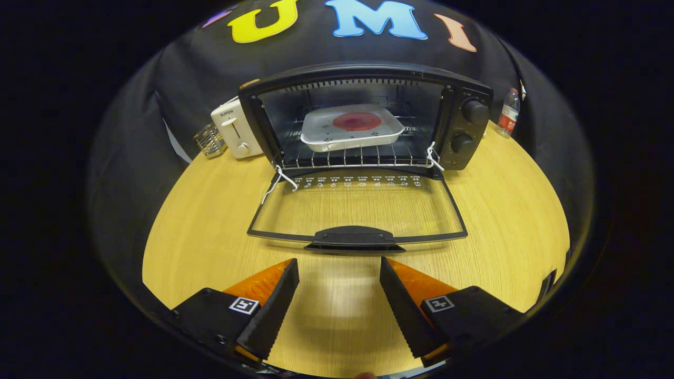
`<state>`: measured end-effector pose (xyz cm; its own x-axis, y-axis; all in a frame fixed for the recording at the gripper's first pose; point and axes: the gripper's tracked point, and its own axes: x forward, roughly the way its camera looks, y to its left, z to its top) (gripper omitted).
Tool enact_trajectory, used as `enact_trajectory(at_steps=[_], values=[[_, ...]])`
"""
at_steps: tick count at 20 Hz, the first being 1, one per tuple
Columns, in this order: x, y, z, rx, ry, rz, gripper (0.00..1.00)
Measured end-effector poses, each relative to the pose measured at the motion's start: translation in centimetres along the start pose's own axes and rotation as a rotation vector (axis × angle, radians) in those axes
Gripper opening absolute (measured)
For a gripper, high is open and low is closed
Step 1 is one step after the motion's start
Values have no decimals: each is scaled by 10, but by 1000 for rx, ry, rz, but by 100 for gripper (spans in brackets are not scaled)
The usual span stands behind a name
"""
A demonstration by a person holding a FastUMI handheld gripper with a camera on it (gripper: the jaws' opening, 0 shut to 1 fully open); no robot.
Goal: Open the toaster oven, put the food inside, and close the toaster oven door.
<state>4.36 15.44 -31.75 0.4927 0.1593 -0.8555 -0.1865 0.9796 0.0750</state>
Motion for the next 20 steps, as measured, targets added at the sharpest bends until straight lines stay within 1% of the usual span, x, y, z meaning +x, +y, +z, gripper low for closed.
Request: enact_trajectory(at_steps=[3,5,6,7,12,13,15,20], values=[[11,-9,-3,-50,21,-40,98],[16,-13,-3,-51,28,-62,98],[27,-12,-4,-51,30,-73,98],[23,-18,-2,-53,34,-92,98],[32,-16,-3,-88,5,-157,95],[32,-17,6,-99,-34,-170,96],[30,-17,4,-146,-24,-186,97],[17,-15,11,-135,-70,-186,98]])
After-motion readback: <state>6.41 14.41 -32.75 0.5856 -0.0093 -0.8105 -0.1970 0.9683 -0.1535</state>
